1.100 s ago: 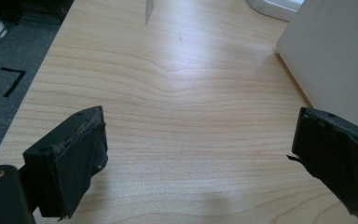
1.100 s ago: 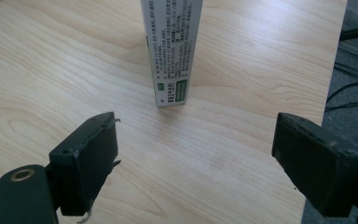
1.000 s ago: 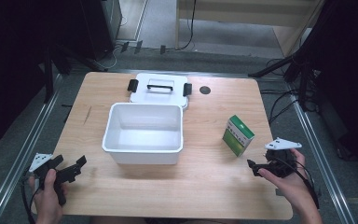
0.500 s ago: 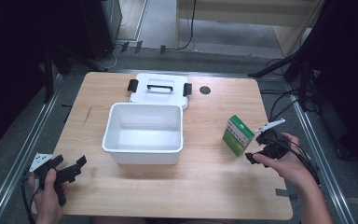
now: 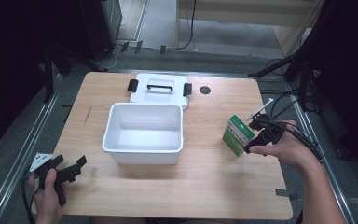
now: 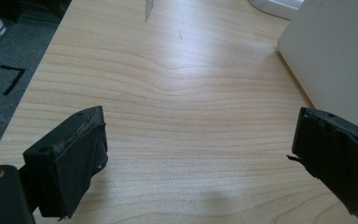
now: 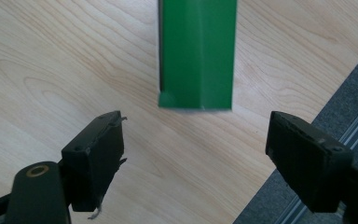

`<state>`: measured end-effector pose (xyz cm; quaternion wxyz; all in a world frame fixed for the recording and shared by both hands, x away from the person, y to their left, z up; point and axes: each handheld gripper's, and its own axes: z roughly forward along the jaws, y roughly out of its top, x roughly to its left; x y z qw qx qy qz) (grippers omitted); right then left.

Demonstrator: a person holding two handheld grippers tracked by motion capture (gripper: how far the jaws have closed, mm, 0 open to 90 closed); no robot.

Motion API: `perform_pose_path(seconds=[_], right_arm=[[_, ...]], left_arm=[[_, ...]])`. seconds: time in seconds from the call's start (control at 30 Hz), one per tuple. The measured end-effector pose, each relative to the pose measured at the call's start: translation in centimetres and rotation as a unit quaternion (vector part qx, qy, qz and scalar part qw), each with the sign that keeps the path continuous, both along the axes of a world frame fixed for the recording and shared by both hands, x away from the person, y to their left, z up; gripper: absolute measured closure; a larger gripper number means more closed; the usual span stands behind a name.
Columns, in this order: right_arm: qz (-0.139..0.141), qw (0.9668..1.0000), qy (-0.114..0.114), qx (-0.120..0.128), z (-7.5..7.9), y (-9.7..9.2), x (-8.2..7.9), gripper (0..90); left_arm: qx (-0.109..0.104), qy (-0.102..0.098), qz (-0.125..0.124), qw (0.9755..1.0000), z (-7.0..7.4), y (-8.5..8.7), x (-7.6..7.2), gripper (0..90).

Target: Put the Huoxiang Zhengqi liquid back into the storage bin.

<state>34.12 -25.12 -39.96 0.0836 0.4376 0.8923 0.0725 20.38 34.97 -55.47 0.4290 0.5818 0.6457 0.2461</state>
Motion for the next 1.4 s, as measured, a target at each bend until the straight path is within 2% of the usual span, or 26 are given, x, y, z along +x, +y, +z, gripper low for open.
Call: perform_pose_path(seconds=[0.07, 0.3, 0.63, 0.67, 0.87, 0.93, 0.97, 1.0, 1.07, 1.2, 1.3, 1.4], right_arm=[[-0.002, 0.9999, 0.009, -0.007, 0.3, 0.9, 0.7, 19.9], [0.0, 0.9997, 0.008, -0.022, 0.5, 2.6, 2.3, 25.1], [-0.014, 0.9994, 0.026, -0.018, 0.5, 4.4, 4.3, 33.1], [-0.019, 0.9989, 0.037, -0.019, 0.2, 4.7, 4.6, 37.2], [-0.021, 0.9976, 0.059, -0.032, -0.9, 4.8, 5.3, 40.4], [-0.021, 0.9973, 0.068, -0.02, -1.1, 4.6, 5.4, 47.4], [-0.021, 0.9973, 0.068, -0.02, -1.1, 4.6, 5.4, 47.4], [-0.018, 0.9977, 0.061, -0.024, -1.1, 4.7, 5.4, 54.6], [-0.019, 0.9982, 0.052, -0.021, -0.9, 4.7, 5.5, 61.6], [-0.008, 0.9984, 0.051, -0.024, -0.7, 4.9, 5.3, 64.4], [0.017, 0.9984, 0.051, -0.016, -0.6, 4.9, 5.2, 64.8], [0.055, 0.9978, 0.034, -0.017, -0.3, 5.0, 4.8, 64.8]], left_arm=[[-0.001, 0.001, -0.001, 1.0, 0.0, 0.0, 0.0, 4.0], [-0.002, 0.001, -0.002, 1.0, 0.0, 0.0, 0.0, 4.0], [-0.001, 0.001, -0.001, 1.0, 0.0, 0.0, 0.0, 4.0], [-0.001, 0.001, -0.001, 1.0, 0.0, 0.0, 0.0, 4.0], [-0.002, 0.001, -0.001, 1.0, 0.0, 0.0, 0.0, 4.0], [-0.002, 0.002, -0.001, 1.0, 0.0, 0.1, 0.0, 4.0], [-0.002, 0.002, -0.001, 1.0, 0.0, 0.1, 0.0, 4.0], [-0.003, 0.002, -0.001, 1.0, 0.0, 0.1, 0.0, 4.0], [-0.004, 0.002, -0.001, 1.0, 0.0, 0.1, 0.0, 4.0], [-0.003, 0.002, -0.001, 1.0, 0.0, 0.1, 0.0, 4.0], [-0.003, 0.002, 0.001, 1.0, 0.0, 0.1, 0.0, 4.0], [-0.003, 0.002, 0.001, 1.0, 0.0, 0.1, 0.0, 4.0]])
